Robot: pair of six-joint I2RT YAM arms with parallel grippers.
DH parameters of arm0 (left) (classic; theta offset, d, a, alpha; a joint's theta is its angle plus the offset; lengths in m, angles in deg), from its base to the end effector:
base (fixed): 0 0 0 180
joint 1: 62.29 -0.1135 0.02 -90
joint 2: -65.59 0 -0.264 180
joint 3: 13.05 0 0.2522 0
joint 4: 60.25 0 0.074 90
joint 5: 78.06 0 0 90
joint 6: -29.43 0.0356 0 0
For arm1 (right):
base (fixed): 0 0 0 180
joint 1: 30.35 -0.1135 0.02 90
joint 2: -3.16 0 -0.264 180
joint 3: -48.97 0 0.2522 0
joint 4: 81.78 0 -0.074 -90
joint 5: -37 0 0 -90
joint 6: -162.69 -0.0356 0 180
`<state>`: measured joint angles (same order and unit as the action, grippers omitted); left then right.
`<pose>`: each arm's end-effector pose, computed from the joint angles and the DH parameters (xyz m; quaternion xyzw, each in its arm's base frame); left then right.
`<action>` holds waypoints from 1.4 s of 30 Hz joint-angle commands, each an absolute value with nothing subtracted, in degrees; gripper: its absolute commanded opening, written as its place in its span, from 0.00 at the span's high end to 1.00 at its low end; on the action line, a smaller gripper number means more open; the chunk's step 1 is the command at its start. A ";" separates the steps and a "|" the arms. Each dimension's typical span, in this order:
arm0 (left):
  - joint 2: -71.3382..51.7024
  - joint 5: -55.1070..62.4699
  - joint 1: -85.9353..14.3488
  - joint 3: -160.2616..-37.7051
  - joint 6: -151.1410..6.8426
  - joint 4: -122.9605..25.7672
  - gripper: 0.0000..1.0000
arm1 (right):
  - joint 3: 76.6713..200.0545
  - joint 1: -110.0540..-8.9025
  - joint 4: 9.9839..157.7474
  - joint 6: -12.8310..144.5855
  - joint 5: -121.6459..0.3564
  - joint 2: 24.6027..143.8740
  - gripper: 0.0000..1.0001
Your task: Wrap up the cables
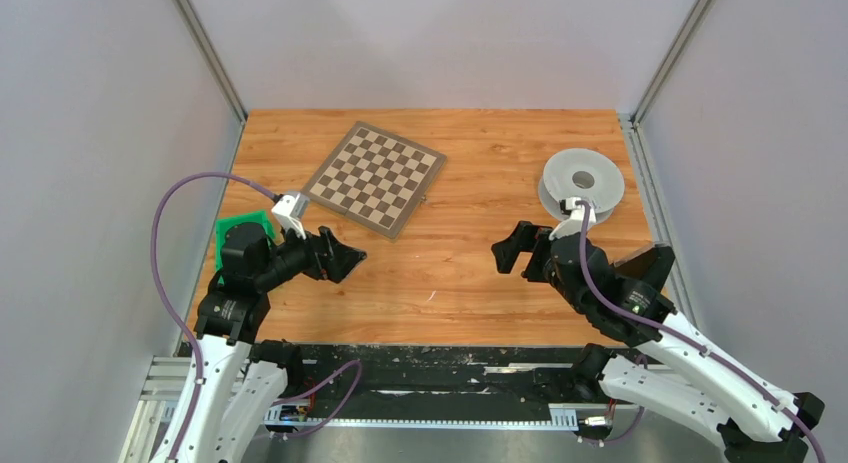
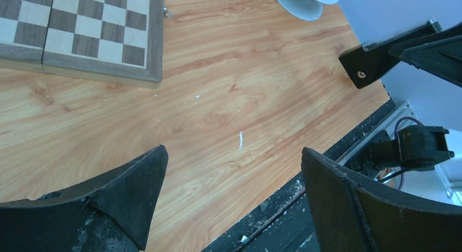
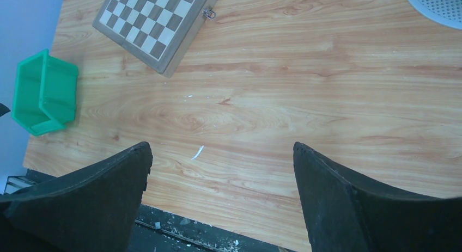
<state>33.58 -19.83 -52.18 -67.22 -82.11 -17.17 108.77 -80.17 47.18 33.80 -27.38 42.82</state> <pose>0.1218 -0.0408 0.3113 0.0755 0.8038 -0.3656 0.4632 0.1050 0.1005 0.3143 0.0281 0.8548 0.1983 0.4787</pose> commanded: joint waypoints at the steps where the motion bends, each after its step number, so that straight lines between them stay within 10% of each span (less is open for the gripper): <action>1: 33.61 -16.69 -52.04 -67.73 -81.11 -16.47 0.00 | 109.83 -80.33 48.36 35.39 -25.77 40.80 0.00; 20: 20.14 43.43 -55.33 -83.13 -97.95 -3.65 0.02 | 107.19 -80.41 51.34 36.28 -29.10 35.61 0.00; 42: -3.96 45.82 -79.79 -80.89 -123.59 -5.98 0.44 | 110.13 -80.35 53.91 38.11 -34.05 36.13 0.00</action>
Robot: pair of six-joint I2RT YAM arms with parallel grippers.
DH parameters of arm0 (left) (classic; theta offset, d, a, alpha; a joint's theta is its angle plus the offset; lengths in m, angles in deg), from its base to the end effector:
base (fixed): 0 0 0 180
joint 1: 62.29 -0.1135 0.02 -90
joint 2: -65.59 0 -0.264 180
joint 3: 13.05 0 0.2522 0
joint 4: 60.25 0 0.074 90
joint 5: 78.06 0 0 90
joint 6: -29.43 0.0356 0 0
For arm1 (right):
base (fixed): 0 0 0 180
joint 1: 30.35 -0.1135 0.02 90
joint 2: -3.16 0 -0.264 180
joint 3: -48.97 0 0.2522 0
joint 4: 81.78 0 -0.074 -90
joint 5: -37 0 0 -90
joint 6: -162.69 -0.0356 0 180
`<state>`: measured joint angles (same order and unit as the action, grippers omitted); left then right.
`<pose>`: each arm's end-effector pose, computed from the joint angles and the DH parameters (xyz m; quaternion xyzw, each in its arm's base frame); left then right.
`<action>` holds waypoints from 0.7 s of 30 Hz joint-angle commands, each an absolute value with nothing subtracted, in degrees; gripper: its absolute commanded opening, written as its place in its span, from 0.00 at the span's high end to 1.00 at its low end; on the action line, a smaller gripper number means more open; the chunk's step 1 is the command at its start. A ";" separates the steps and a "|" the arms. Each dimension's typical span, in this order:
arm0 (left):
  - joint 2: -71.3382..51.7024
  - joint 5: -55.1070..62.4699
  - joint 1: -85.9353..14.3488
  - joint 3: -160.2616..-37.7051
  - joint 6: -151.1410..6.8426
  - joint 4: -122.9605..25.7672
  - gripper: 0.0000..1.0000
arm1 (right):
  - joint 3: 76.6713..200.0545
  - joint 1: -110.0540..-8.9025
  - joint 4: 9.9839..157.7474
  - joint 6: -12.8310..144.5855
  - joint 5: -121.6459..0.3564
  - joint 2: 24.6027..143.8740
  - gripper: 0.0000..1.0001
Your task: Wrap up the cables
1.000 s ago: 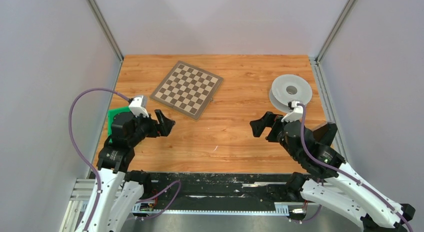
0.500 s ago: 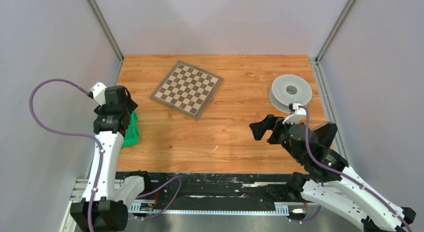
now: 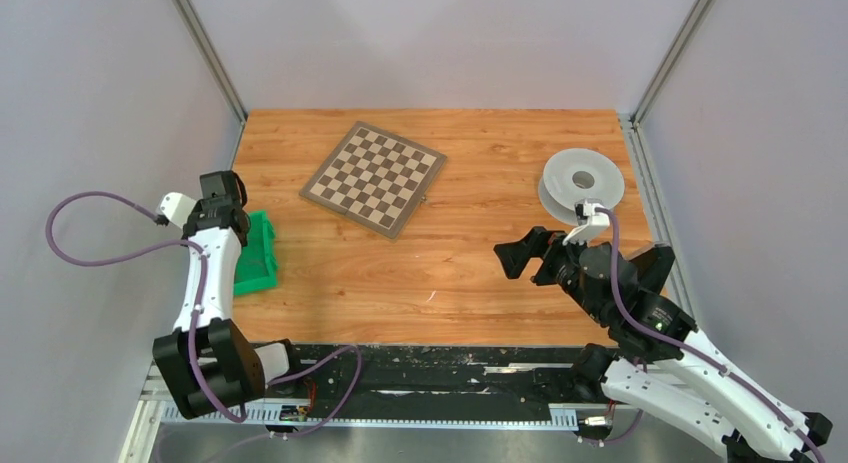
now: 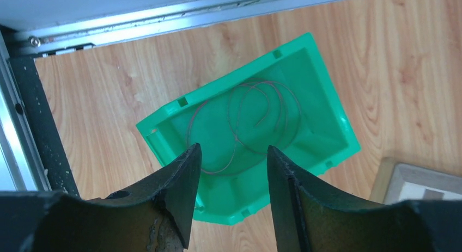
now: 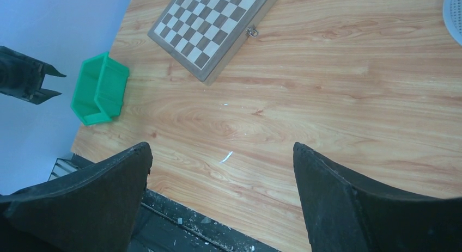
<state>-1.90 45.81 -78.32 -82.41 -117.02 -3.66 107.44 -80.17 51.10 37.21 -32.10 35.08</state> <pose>0.2164 0.0828 0.2811 -0.6101 0.6831 0.1604 0.3679 0.0884 0.0850 0.3281 0.0016 0.8149 0.2698 0.5129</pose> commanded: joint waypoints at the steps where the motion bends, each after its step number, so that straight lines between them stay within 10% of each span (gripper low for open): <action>1: -4.30 45.50 -79.85 -80.65 -123.90 -6.20 0.44 | 110.41 -80.36 53.96 38.07 -34.42 36.47 0.00; 21: -21.75 41.84 -80.39 -81.71 -135.95 -3.47 0.55 | 108.09 -80.43 56.45 42.89 -37.06 29.05 0.00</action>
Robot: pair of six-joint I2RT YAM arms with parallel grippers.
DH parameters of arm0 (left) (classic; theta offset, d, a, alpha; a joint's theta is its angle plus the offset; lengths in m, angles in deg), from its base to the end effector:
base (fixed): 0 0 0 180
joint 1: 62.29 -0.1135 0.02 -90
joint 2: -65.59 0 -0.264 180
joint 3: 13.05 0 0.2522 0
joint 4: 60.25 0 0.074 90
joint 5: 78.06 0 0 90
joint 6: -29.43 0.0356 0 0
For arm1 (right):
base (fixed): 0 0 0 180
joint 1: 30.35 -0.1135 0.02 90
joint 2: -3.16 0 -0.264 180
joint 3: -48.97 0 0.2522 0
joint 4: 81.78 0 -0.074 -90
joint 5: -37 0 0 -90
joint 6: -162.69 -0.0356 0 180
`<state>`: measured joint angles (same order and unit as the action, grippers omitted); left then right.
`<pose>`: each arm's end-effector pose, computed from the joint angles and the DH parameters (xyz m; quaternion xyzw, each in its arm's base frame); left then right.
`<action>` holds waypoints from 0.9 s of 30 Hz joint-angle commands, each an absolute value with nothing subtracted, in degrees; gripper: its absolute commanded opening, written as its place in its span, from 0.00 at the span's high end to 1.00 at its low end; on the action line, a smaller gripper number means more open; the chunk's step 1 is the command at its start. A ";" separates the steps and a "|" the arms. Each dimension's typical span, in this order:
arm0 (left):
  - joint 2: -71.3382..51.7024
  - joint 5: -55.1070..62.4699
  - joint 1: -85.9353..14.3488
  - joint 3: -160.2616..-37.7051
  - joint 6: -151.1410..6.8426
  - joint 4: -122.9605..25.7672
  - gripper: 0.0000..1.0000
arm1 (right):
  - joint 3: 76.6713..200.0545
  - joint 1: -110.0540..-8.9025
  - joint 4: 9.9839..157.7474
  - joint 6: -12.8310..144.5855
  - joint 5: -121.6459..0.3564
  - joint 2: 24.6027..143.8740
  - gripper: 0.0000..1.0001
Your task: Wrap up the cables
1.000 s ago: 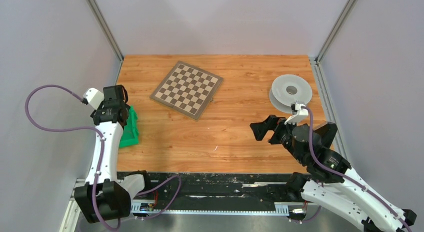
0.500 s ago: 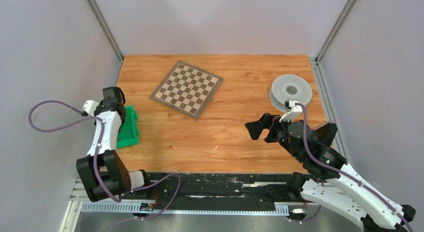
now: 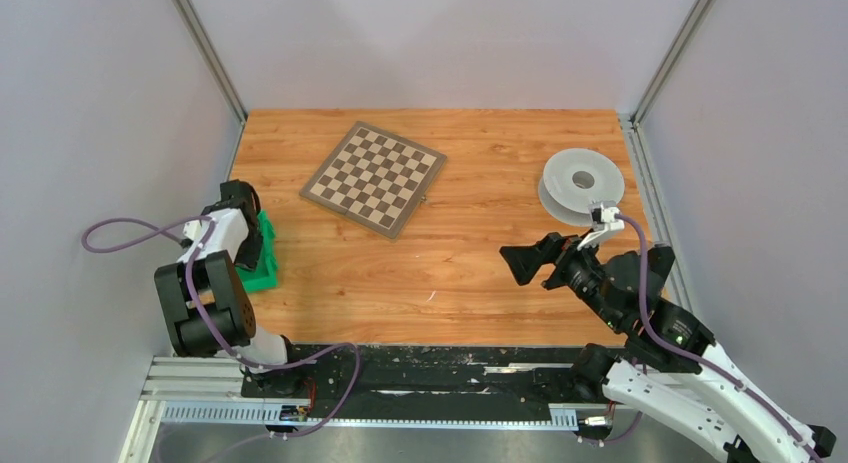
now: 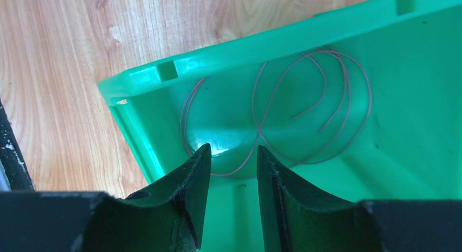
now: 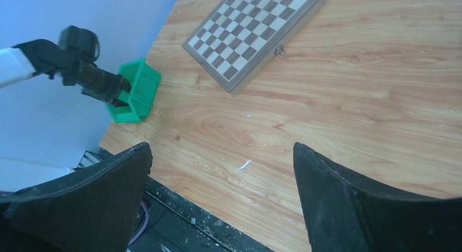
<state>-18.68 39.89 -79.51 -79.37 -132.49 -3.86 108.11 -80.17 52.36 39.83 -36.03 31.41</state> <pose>0.2453 0.0935 0.1969 -0.6981 0.6618 0.1518 0.2273 0.0778 0.0760 0.3400 -0.0268 0.7892 0.3100 0.5295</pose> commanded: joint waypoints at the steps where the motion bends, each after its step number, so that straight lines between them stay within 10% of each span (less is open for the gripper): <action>1: -22.46 41.66 -80.40 -81.99 -136.01 -3.45 0.54 | 107.86 -80.35 56.77 43.20 -37.09 28.66 0.00; 12: -30.46 39.54 -80.49 -85.43 -134.86 -4.13 0.44 | 108.96 -80.36 57.57 44.22 -39.00 28.87 0.00; 21: -30.78 40.62 -80.62 -87.77 -133.74 -1.84 0.99 | 109.13 -80.36 57.62 44.90 -38.74 28.65 0.00; 27: -27.66 41.50 -80.57 -93.19 -131.97 2.00 1.00 | 109.55 -80.33 57.66 44.77 -39.26 28.42 0.00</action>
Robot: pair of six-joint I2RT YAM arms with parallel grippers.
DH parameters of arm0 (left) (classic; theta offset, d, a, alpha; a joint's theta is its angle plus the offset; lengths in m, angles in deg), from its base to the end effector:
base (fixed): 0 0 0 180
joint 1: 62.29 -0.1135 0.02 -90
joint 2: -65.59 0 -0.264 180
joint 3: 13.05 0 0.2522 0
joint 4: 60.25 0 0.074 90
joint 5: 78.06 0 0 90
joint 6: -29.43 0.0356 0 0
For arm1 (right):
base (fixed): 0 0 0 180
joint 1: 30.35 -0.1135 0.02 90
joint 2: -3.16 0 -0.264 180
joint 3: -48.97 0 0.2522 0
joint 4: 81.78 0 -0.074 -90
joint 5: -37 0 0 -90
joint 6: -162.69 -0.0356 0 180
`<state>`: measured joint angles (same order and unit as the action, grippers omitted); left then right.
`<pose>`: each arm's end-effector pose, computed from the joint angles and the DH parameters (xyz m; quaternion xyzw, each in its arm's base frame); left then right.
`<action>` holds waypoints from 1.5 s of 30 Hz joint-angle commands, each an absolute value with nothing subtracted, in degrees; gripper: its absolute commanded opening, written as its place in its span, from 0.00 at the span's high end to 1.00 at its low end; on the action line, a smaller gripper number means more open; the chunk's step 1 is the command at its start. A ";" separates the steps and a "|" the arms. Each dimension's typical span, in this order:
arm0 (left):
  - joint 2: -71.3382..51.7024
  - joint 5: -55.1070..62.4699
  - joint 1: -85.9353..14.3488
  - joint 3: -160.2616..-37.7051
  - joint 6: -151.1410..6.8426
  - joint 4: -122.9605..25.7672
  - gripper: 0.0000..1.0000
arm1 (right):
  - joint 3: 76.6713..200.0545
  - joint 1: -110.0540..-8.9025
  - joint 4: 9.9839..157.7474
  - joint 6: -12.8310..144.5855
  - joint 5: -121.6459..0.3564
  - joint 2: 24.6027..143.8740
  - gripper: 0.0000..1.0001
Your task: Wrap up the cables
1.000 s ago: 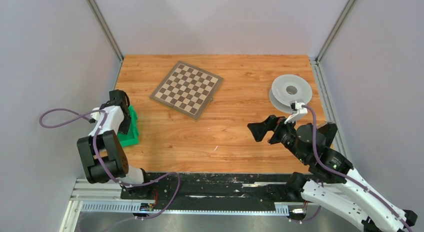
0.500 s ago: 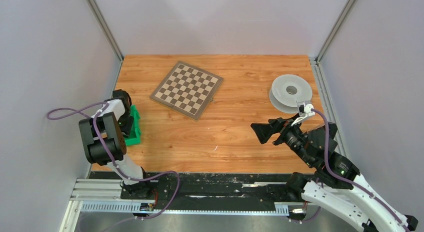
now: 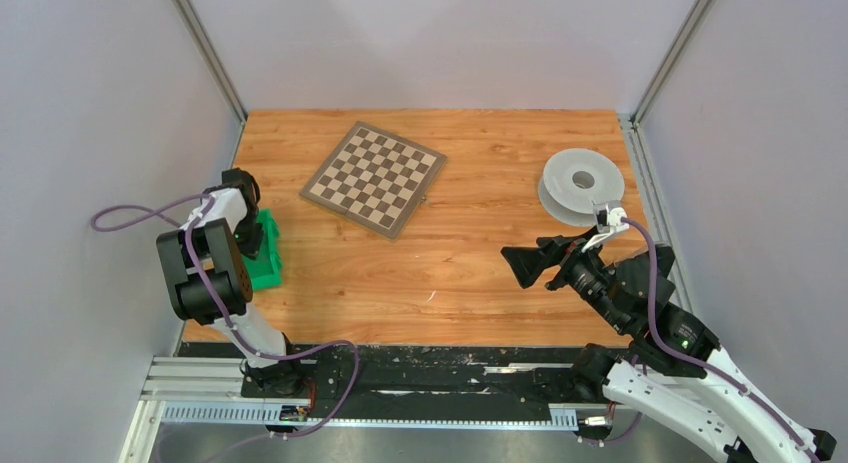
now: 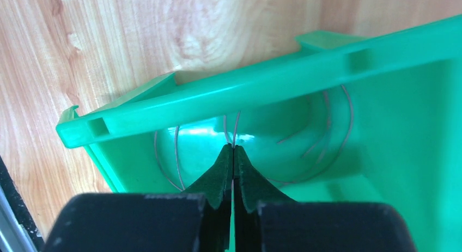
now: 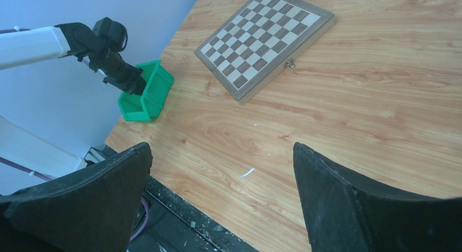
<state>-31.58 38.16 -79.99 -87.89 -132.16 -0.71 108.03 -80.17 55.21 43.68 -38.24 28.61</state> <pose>0.2822 0.1066 0.1747 -0.6941 0.6799 0.1704 0.1641 0.0706 0.0695 0.3488 -0.0549 0.7589 0.3316 0.5578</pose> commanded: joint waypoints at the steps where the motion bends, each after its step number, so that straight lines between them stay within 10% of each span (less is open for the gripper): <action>1: -26.74 41.53 -80.57 -93.49 -132.14 2.28 1.00 | 109.61 -80.38 57.74 44.67 -39.21 28.52 0.00; 24: -3.87 36.97 -80.49 -100.14 -120.72 -1.81 1.00 | 108.20 -80.34 58.64 45.03 -37.58 32.17 0.00; 36: 9.87 -14.63 -80.10 -98.25 -116.19 -37.34 1.00 | 106.52 -80.28 71.78 44.04 -16.75 41.52 0.00; 45: 6.60 -29.10 -67.13 -109.41 -102.42 -30.64 1.00 | 110.88 -77.51 76.42 68.60 -7.13 58.81 0.00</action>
<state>5.19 -19.28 -72.16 -104.61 -111.75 -31.95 107.37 -79.69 72.25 54.32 -13.58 51.91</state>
